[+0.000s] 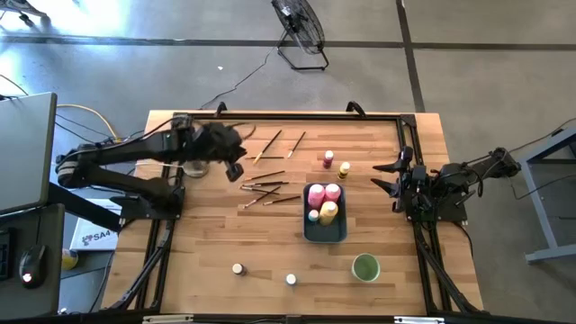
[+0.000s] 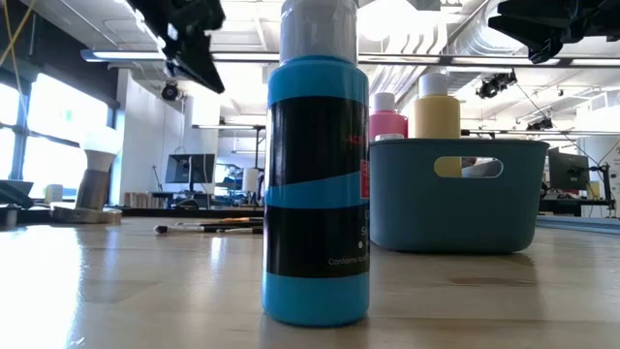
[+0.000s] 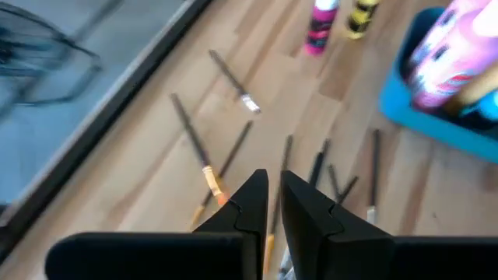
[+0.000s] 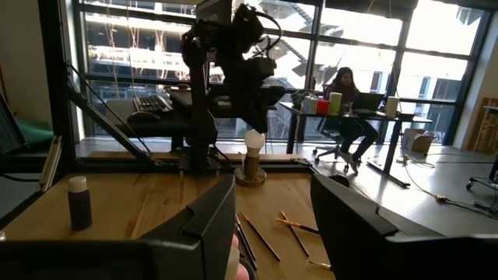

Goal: Pick & Place Paint Supplies
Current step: Put the black and gold paint brush into the green cup

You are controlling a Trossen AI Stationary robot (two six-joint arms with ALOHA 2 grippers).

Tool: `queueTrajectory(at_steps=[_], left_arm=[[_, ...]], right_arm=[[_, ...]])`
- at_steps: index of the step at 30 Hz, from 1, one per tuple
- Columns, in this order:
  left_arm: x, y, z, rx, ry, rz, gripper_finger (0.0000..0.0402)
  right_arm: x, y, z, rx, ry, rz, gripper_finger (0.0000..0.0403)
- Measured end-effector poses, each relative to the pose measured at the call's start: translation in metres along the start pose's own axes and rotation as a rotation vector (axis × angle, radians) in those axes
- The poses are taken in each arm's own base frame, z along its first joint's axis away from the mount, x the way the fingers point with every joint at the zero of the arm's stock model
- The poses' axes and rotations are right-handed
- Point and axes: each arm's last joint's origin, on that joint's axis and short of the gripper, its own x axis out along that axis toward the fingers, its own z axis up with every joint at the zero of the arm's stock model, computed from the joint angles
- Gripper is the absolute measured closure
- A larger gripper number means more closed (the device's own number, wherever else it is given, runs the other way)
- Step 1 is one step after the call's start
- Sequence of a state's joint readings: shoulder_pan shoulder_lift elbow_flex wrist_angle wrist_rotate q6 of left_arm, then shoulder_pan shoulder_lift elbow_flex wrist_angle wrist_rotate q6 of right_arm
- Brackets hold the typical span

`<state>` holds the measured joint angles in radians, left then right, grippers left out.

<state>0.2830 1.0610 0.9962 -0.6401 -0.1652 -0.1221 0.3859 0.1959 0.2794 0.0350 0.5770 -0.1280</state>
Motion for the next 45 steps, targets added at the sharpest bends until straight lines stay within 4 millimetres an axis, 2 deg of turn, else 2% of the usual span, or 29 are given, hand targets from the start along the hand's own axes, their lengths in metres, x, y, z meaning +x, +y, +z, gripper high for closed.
queueTrajectory(at_steps=[3,9,16,21,31,45], left_arm=[[0.011,0.016,0.001,-0.050,0.040,-0.062,0.0367],[0.033,0.046,-0.007,-0.181,0.182,-0.025,0.0367],[0.064,0.064,-0.015,-0.269,0.293,-0.120,0.0366],[0.088,0.066,-0.021,-0.255,0.366,-0.134,0.0347],[0.117,0.069,-0.027,-0.294,0.398,-0.128,0.0244],[0.145,0.071,-0.037,-0.334,0.447,-0.104,0.0236]], right_arm=[[0.000,0.000,0.000,0.000,0.000,0.000,0.0241],[0.000,0.000,0.000,0.000,0.000,0.000,0.0241],[0.000,0.000,0.000,0.000,0.000,0.000,0.0241],[0.000,0.000,0.000,0.000,0.000,0.000,0.0241],[0.000,0.000,0.000,0.000,0.000,-0.001,0.0241],[0.000,0.000,0.000,0.000,0.000,-0.001,0.0241]])
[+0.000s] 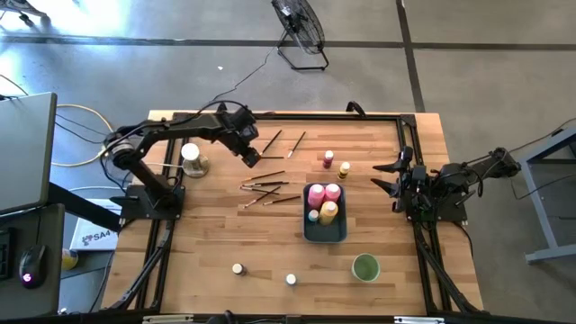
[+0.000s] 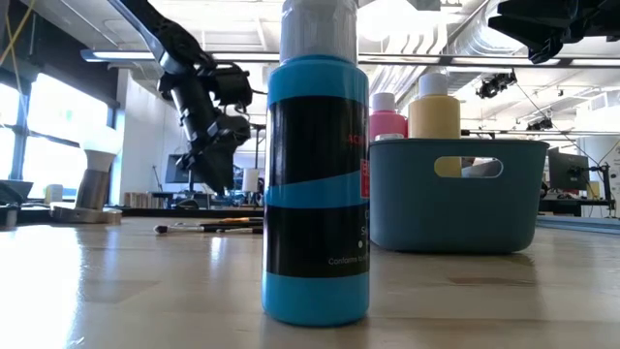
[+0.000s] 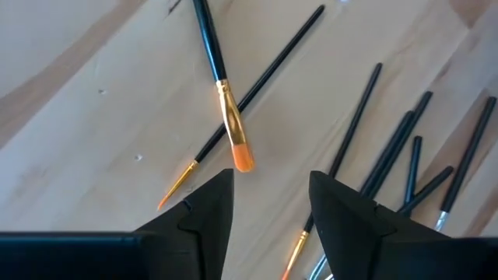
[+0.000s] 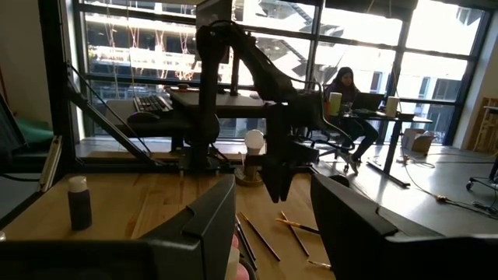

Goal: Pick & Place Paint Supplies
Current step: Put the black and gold paint brush into the green cup

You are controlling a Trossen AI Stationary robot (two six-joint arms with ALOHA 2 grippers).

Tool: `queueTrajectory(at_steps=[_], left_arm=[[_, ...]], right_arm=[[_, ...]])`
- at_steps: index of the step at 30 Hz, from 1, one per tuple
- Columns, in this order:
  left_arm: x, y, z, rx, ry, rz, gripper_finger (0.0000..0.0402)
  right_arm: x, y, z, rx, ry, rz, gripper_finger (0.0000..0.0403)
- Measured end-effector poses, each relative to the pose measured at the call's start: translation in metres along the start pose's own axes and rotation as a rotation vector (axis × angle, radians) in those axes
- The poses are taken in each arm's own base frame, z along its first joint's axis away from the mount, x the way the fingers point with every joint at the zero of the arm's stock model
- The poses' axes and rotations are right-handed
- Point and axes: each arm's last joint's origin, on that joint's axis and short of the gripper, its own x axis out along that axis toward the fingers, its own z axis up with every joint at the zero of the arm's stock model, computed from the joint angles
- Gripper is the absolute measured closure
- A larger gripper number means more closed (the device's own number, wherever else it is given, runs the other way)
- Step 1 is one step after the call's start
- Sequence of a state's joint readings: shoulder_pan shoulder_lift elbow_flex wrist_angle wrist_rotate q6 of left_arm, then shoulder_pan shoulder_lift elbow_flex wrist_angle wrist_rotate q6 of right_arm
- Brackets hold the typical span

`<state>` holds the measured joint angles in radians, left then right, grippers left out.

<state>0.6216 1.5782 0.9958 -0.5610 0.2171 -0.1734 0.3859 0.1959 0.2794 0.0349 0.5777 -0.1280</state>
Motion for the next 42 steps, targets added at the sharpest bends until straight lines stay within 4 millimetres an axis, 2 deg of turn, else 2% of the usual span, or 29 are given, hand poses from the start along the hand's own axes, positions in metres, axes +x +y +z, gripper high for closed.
queueTrajectory(at_steps=[12,19,42], left_arm=[[0.021,0.004,0.002,-0.005,0.023,0.015,0.0236],[0.033,-0.002,-0.001,0.001,0.061,0.025,0.0236],[0.034,-0.002,0.002,0.005,0.020,0.041,0.0236]], right_arm=[[0.000,0.000,0.000,0.000,0.000,0.000,0.0241],[0.000,0.000,0.000,-0.001,0.000,0.000,0.0241],[0.000,0.000,0.000,-0.001,0.000,0.000,0.0241]])
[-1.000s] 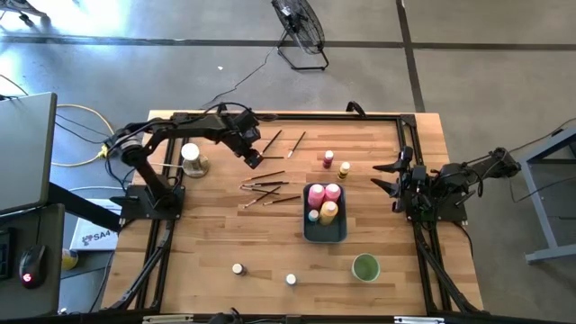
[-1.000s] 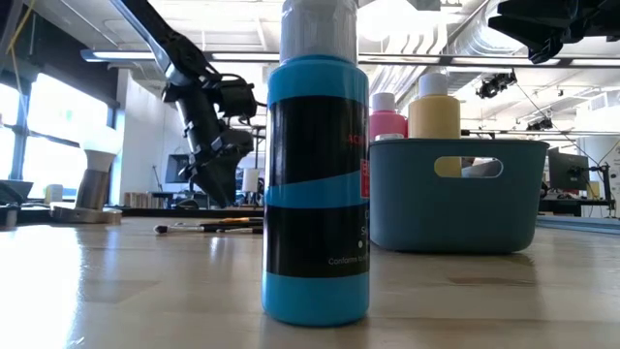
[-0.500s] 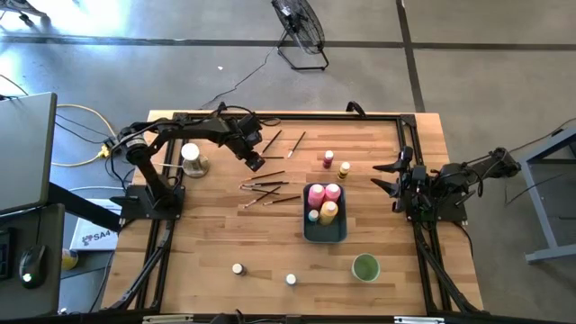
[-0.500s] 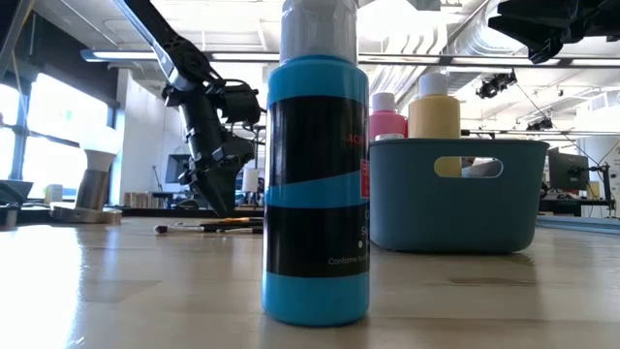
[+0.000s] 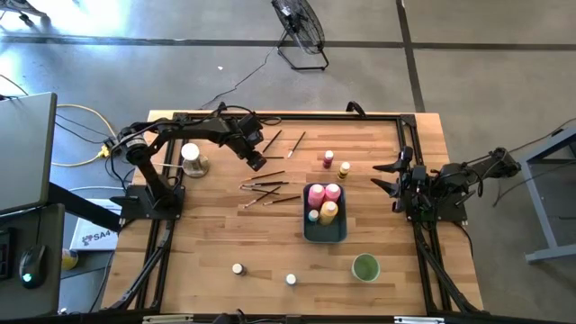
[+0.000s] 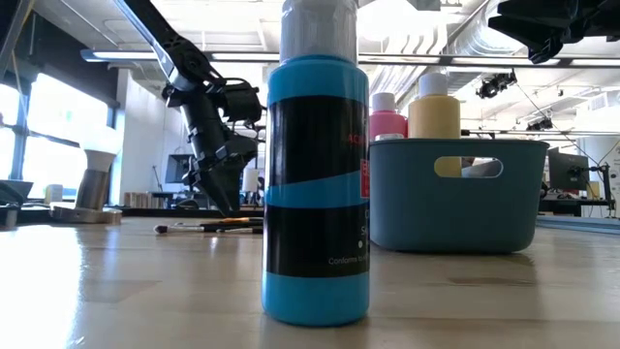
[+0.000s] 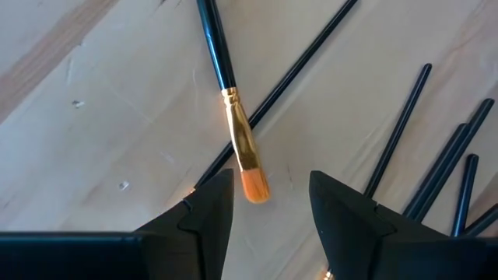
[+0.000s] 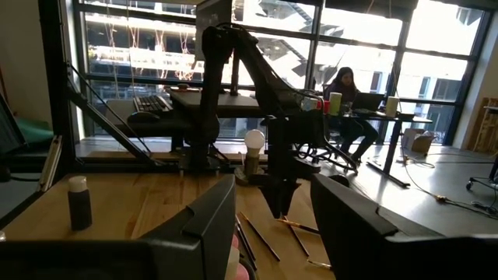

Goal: Pick & Place Paint Supplies
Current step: Put the black and gold paint brush into the green cup

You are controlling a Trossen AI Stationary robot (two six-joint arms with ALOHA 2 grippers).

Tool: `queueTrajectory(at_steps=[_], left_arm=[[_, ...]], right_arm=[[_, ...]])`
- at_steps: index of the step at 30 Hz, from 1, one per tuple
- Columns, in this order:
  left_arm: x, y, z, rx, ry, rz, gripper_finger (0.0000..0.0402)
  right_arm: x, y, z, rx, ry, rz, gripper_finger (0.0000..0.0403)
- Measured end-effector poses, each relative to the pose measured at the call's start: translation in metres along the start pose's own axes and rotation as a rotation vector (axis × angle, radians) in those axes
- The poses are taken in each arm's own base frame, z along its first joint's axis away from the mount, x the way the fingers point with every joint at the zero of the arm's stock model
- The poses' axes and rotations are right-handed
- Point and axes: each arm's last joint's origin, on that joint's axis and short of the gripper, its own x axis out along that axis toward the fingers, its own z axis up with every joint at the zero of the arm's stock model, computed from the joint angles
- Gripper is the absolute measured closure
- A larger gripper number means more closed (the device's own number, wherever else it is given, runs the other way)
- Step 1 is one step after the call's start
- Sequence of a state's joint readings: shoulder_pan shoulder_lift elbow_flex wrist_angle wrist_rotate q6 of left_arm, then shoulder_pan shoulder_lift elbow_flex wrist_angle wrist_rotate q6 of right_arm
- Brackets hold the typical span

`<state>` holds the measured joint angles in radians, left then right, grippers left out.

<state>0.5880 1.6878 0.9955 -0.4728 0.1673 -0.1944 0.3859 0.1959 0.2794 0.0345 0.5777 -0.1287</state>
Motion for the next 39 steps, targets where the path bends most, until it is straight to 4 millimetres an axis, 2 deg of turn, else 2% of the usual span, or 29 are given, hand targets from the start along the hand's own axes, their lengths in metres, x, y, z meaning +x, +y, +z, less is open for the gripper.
queueTrajectory(at_steps=[22,31,39], left_arm=[[0.001,-0.003,-0.001,-0.073,0.002,0.024,0.0236],[0.017,-0.004,-0.003,-0.079,0.040,0.042,0.0237],[0.019,-0.003,-0.003,-0.082,0.036,0.069,0.0237]], right_arm=[[0.000,0.000,0.000,0.000,0.000,0.000,0.0241],[0.000,0.000,0.000,0.000,0.000,0.000,0.0241],[0.000,0.000,0.000,0.000,0.000,0.000,0.0241]])
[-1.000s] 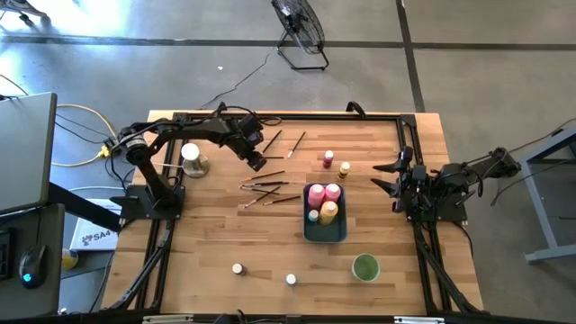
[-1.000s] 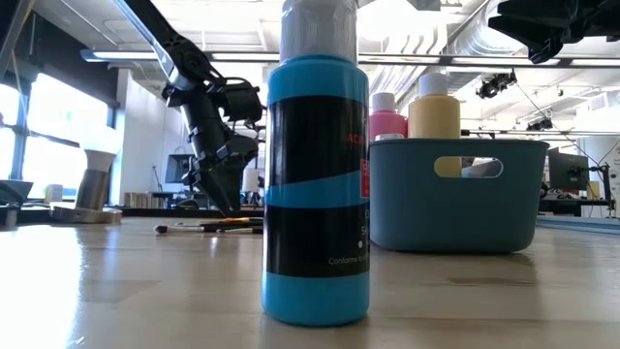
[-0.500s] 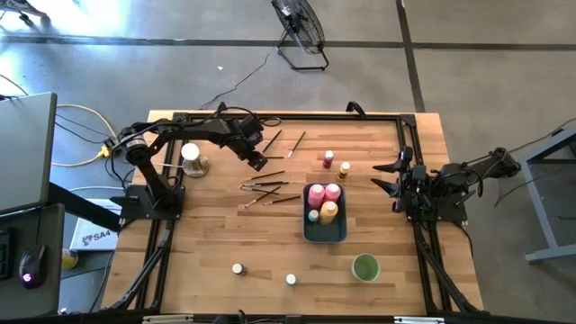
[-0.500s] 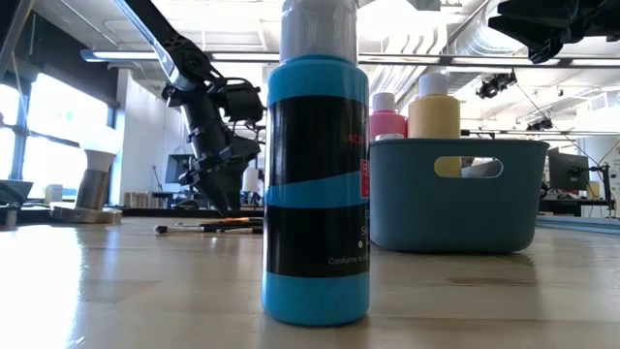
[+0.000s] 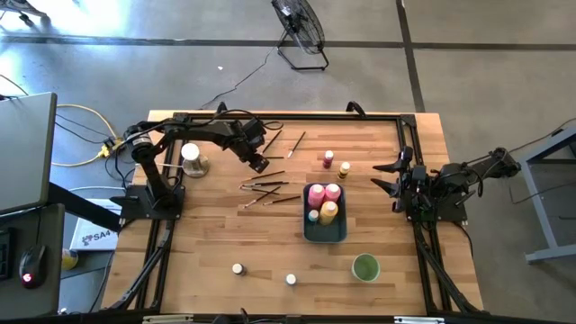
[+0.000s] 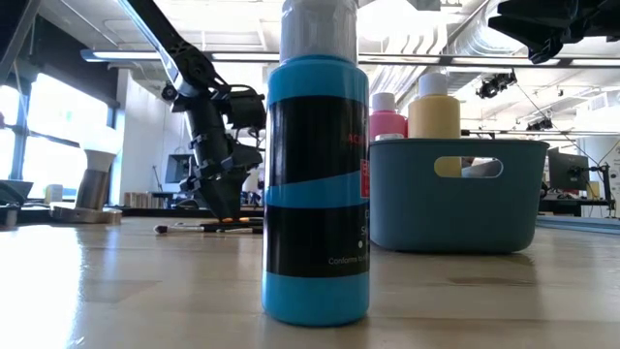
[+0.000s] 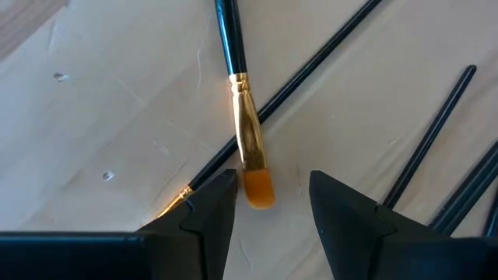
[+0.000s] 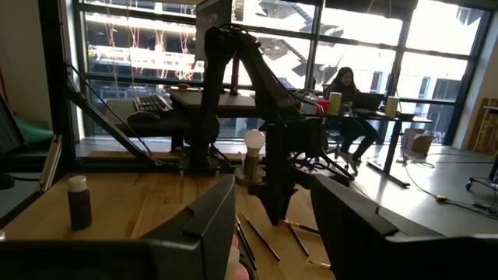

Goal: Pick & Place Paint Supplies
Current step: Put the black and gold paint brush into the green cup

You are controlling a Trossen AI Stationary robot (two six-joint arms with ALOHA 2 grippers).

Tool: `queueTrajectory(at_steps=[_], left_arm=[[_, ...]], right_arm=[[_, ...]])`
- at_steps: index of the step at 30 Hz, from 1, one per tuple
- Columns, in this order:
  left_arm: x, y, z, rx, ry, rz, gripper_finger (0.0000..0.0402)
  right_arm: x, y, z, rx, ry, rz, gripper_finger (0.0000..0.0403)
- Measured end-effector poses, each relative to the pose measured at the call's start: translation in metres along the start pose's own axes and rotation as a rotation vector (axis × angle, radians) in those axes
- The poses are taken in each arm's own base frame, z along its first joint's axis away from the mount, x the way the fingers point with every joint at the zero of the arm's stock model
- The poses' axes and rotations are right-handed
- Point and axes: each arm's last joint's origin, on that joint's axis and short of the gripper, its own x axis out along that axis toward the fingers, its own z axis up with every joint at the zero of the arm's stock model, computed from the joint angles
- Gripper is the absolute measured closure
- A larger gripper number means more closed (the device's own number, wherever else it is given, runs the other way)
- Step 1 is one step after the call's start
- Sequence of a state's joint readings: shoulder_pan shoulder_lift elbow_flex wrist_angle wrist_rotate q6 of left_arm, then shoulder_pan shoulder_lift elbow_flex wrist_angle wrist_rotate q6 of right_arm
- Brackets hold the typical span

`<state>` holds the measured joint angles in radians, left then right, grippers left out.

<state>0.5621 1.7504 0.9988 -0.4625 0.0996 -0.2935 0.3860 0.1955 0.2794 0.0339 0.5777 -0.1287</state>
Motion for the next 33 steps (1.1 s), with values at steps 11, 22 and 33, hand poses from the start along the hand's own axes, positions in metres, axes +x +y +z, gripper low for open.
queueTrajectory(at_steps=[11,22,33], left_arm=[[0.0008,0.0010,-0.0004,0.000,-0.002,0.021,0.0295],[0.0013,0.0013,-0.0009,-0.001,0.002,0.023,0.0369],[0.0016,0.0012,-0.0018,0.019,0.014,0.013,0.0398]], right_arm=[[0.0000,0.0000,0.0000,0.000,0.000,0.000,0.0241],[0.0000,0.0000,0.0000,0.000,0.000,0.000,0.0241],[0.0000,0.0000,0.0000,0.000,0.000,0.000,0.0241]])
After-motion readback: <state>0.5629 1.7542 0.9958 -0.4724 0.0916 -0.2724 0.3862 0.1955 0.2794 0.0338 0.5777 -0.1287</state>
